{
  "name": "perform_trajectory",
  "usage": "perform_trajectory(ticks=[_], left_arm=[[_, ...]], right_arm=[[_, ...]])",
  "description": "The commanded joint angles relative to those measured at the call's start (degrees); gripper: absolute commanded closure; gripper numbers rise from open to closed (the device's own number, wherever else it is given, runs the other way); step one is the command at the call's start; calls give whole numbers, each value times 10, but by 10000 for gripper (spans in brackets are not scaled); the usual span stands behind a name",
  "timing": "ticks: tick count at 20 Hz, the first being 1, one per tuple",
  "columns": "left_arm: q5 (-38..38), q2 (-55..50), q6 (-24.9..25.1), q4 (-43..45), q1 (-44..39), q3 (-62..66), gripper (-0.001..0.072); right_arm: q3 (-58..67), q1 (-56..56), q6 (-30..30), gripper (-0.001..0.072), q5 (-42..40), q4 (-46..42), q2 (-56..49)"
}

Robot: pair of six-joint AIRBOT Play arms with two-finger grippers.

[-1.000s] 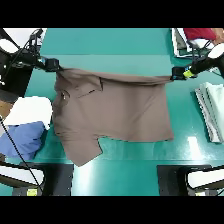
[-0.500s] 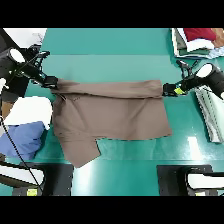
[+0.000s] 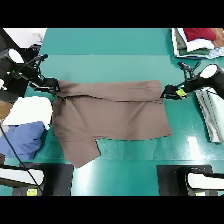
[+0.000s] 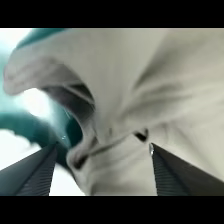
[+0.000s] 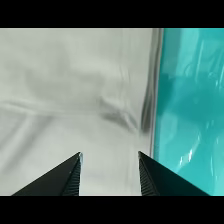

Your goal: Fold the shirts.

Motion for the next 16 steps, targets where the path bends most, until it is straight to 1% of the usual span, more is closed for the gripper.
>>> perform_trajectory(ticks=[1,3,5,10,12,13,14,16], left_arm=[[-25,69,-9,0,0,-38,43],[-26,134,-10,0,0,-121,43],[-23,209,-22,-4,0,-235,43],[-13,372,-60,-32,0,-491,42],[-6,414,-79,-48,0,-561,42],[-3,423,-80,-60,0,-586,42],[0,425,-94,-68,0,-598,42],[23,425,-92,-90,0,-598,42]], right_arm=[[2,-32,-7,299,78,1,49],[2,-50,-22,300,106,2,87],[2,-61,-29,300,121,2,119],[2,-65,-46,301,121,2,156],[2,-58,-52,302,121,2,156],[2,-54,-56,301,120,2,156],[2,-49,-57,302,120,2,156],[2,-40,-57,302,121,2,156]])
